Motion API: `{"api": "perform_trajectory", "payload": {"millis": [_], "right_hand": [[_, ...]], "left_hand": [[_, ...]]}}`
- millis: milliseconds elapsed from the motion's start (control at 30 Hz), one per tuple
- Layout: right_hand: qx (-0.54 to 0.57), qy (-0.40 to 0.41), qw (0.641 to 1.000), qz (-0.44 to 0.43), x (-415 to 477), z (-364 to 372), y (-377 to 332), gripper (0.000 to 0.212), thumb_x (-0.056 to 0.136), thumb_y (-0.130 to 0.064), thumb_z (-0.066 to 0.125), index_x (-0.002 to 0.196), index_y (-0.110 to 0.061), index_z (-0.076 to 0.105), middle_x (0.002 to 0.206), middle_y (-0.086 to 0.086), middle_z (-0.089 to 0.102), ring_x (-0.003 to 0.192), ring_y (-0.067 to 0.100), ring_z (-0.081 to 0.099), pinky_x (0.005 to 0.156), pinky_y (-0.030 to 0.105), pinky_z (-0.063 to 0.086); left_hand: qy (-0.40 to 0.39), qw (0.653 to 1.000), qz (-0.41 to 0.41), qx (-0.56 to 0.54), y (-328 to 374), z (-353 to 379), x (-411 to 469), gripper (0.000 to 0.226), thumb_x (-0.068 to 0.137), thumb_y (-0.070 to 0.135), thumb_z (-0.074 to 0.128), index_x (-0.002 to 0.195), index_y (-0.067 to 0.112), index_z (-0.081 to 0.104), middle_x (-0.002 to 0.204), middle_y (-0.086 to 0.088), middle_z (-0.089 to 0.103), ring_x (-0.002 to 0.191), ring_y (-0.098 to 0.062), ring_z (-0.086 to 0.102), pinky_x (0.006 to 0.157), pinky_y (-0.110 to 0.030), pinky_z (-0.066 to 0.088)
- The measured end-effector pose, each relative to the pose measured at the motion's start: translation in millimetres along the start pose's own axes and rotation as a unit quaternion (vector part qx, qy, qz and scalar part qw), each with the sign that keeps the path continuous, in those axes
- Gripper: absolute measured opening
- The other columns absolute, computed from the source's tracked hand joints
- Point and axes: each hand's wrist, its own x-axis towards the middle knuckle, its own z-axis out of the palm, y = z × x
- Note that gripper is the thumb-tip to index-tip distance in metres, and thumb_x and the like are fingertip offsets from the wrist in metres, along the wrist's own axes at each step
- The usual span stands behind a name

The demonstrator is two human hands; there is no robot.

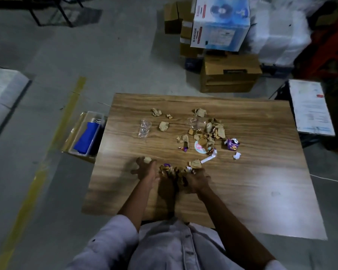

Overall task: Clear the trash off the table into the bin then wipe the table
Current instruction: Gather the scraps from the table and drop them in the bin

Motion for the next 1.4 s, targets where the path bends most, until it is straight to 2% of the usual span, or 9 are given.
{"api": "perform_trajectory", "payload": {"millis": [67,200,433,600,733,867,1000,1233,1400], "right_hand": [[0.031,0.012,0.999,-0.028,14,24,-11,0.019,0.081,-0.031,0.076,0.085,-0.014,0.068,0.086,0.008,0.071,0.082,0.027,0.067,0.081,0.045,0.057],[0.103,0.048,0.993,-0.023,4,47,-77,0.048,0.064,-0.046,0.066,0.105,-0.021,0.071,0.096,0.002,0.075,0.095,0.025,0.072,0.087,0.052,0.060],[0.157,0.186,0.967,-0.072,-24,27,-59,0.041,0.076,-0.045,0.073,0.116,-0.043,0.063,0.114,-0.003,0.069,0.101,0.026,0.072,0.081,0.054,0.061],[0.213,0.278,0.937,-0.010,-44,14,-30,0.032,0.094,-0.011,0.067,0.115,-0.035,0.067,0.117,-0.001,0.067,0.101,0.029,0.070,0.079,0.057,0.061],[0.242,0.269,0.932,-0.019,-50,19,-37,0.029,0.099,-0.006,0.062,0.123,-0.022,0.063,0.112,-0.003,0.065,0.091,0.030,0.072,0.077,0.051,0.062],[0.224,0.253,0.941,-0.033,-52,34,-41,0.030,0.099,-0.003,0.060,0.119,-0.026,0.064,0.112,0.000,0.068,0.080,0.033,0.072,0.073,0.050,0.060],[0.210,0.257,0.943,-0.028,-54,42,-40,0.029,0.099,-0.005,0.061,0.115,-0.028,0.066,0.112,0.002,0.069,0.077,0.029,0.071,0.072,0.048,0.060],[0.213,0.276,0.937,-0.028,-36,37,-44,0.030,0.098,-0.010,0.064,0.101,-0.039,0.070,0.111,-0.001,0.071,0.097,0.036,0.071,0.077,0.055,0.062],[0.215,0.269,0.938,-0.048,-28,35,-57,0.024,0.099,-0.015,0.065,0.104,-0.037,0.072,0.113,0.002,0.070,0.103,0.028,0.070,0.078,0.054,0.063]], "left_hand": [[-0.092,0.994,0.048,0.031,27,3,-42,0.029,0.096,0.030,0.056,0.121,0.018,0.063,0.113,-0.012,0.062,0.094,-0.024,0.063,0.063,-0.026,0.053],[-0.167,0.973,0.143,0.075,59,25,-65,0.024,0.101,0.005,0.050,0.087,0.016,0.066,0.075,0.000,0.062,0.067,-0.011,0.054,0.046,-0.014,0.042],[-0.044,0.958,0.252,0.129,50,-20,-7,0.036,0.080,0.021,0.063,0.115,0.018,0.072,0.115,-0.008,0.072,0.105,-0.028,0.067,0.089,-0.035,0.055],[0.117,0.904,0.352,0.214,56,-52,48,0.063,0.087,0.023,0.072,0.145,0.012,0.051,0.151,-0.023,0.043,0.141,-0.040,0.035,0.117,-0.046,0.026],[0.038,0.883,0.387,0.262,74,-43,86,0.078,0.090,0.032,0.066,0.158,0.014,0.031,0.167,-0.015,0.017,0.155,-0.032,0.011,0.125,-0.047,0.018],[-0.051,0.787,0.462,0.405,61,-10,89,0.082,0.085,0.050,0.049,0.158,0.018,0.031,0.169,-0.009,0.014,0.156,-0.036,0.003,0.126,-0.052,0.000],[-0.130,0.758,0.527,0.362,30,-1,62,0.074,0.091,0.054,0.043,0.156,0.018,0.037,0.167,-0.006,0.022,0.156,-0.027,0.009,0.127,-0.038,0.000],[-0.029,0.769,0.561,0.305,61,-29,98,0.066,0.094,0.049,0.046,0.140,0.002,0.056,0.147,-0.022,0.051,0.142,-0.039,0.040,0.117,-0.053,0.033],[-0.059,0.719,0.553,0.417,119,-5,112,0.082,0.090,0.062,0.041,0.154,0.009,0.038,0.161,-0.020,0.031,0.151,-0.038,0.024,0.123,-0.053,0.019]]}}
